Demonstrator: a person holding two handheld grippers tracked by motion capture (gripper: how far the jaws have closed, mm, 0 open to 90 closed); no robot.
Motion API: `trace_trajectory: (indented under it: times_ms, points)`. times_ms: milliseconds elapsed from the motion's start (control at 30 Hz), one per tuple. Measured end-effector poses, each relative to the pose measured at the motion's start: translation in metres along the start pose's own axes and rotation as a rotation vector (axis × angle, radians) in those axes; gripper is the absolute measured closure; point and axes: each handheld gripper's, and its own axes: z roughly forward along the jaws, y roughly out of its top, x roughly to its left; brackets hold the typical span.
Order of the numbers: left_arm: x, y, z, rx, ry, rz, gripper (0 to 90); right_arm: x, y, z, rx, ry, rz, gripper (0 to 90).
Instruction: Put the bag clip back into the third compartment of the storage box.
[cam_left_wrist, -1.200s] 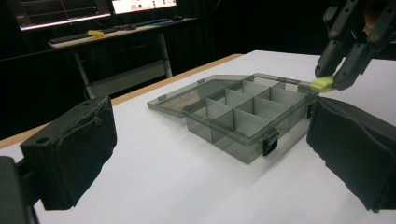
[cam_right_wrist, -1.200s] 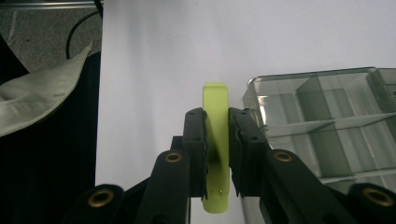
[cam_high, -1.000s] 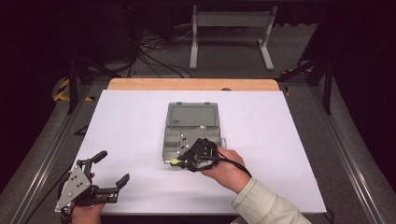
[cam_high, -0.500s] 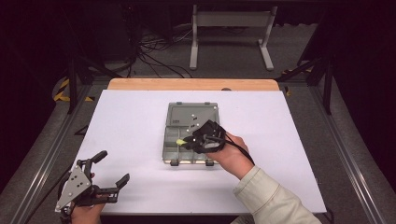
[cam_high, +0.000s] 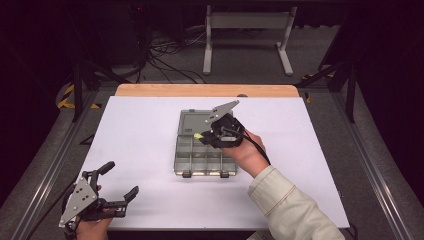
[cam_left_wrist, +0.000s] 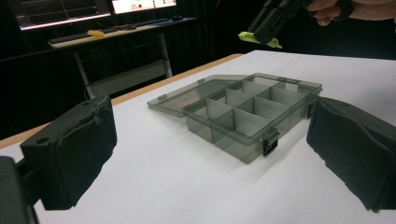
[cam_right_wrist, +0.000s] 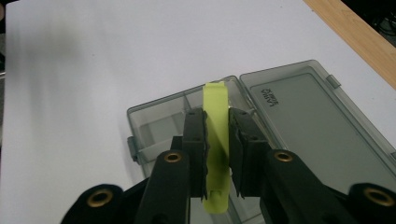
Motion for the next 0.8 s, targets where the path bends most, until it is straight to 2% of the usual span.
trace_trajectory:
  times_ms: [400, 800]
  points:
    - [0.0, 0.0, 0.0, -0.001, 0.001, -0.003, 2.3, -0.03, -0.01, 0.015, 0.007, -0.044, 0.087, 77.9]
    - [0.0, 0.0, 0.0, -0.003, 0.002, -0.003, 2.4, -0.037, -0.019, 0.031, 0.011, -0.056, 0.133, 77.8]
